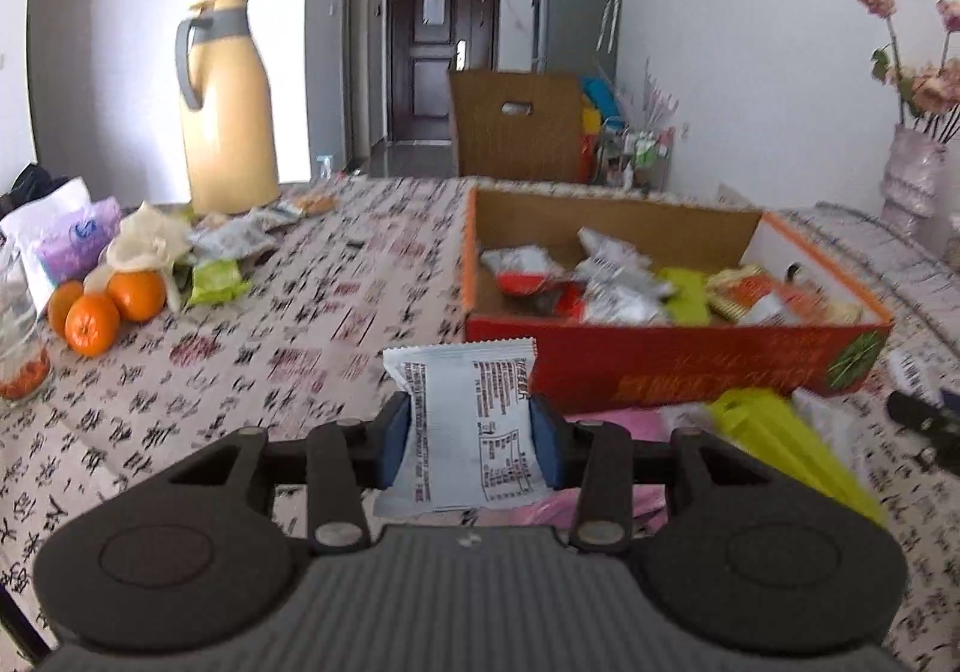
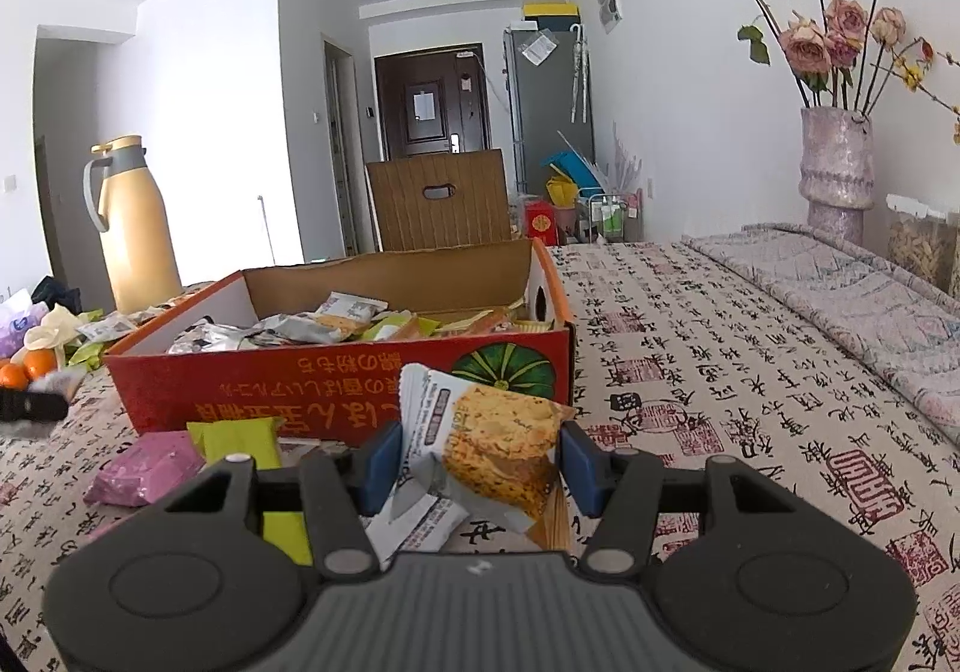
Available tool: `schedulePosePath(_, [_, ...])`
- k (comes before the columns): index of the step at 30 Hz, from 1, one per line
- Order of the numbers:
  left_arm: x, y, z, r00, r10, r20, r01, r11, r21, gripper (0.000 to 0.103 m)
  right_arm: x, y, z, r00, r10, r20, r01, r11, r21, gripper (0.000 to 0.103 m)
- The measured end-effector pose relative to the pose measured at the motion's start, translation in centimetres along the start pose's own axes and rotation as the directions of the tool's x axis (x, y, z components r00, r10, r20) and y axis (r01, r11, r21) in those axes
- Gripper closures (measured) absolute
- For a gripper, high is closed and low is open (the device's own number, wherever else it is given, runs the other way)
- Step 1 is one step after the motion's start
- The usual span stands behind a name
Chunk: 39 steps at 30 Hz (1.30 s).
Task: Organize snacks
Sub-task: 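Carry the cookie packet and white sachet over the cardboard box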
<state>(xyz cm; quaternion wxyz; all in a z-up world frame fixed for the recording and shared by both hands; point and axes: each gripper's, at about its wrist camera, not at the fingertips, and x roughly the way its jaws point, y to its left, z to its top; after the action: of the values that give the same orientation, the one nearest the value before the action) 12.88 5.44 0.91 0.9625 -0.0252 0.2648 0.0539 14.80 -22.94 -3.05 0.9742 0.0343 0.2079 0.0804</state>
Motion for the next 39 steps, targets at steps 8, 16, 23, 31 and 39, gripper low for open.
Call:
schedulePosePath(8, [-1.1, -2.5, 2.4, 0.996, -0.059, 0.069, 0.057, 0.998, 0.021, 0.06, -2.0, 1.2, 2.2, 0.997, 0.03, 0.065, -0.028, 0.999, -0.019, 0.048])
schedulePosePath(16, [-1.3, -4.4, 4.9, 0.988, -0.086, 0.13, 0.084, 0.996, 0.023, 0.06, -1.8, 2.6, 4.9, 0.99, 0.055, 0.126, -0.049, 0.998, -0.047, 0.048])
schedulePosePath(23, [0.0, -5.4, 7.2, 0.984, -0.077, 0.16, 0.076, 0.997, 0.013, 0.06, -0.3, 3.5, 7.6, 0.984, 0.067, 0.164, -0.057, 0.996, -0.061, 0.048])
schedulePosePath(31, [2.7, -6.1, 9.4, 0.982, -0.052, 0.179, 0.056, 0.998, -0.016, 0.06, 3.2, 4.5, 10.1, 0.983, 0.054, 0.176, -0.044, 0.997, -0.065, 0.048])
schedulePosePath(39, [6.6, -6.8, 9.4, 0.989, -0.021, 0.148, 0.024, 1.0, -0.019, 0.06, 7.2, 4.7, 9.9, 0.987, 0.043, 0.152, -0.037, 0.998, -0.044, 0.048])
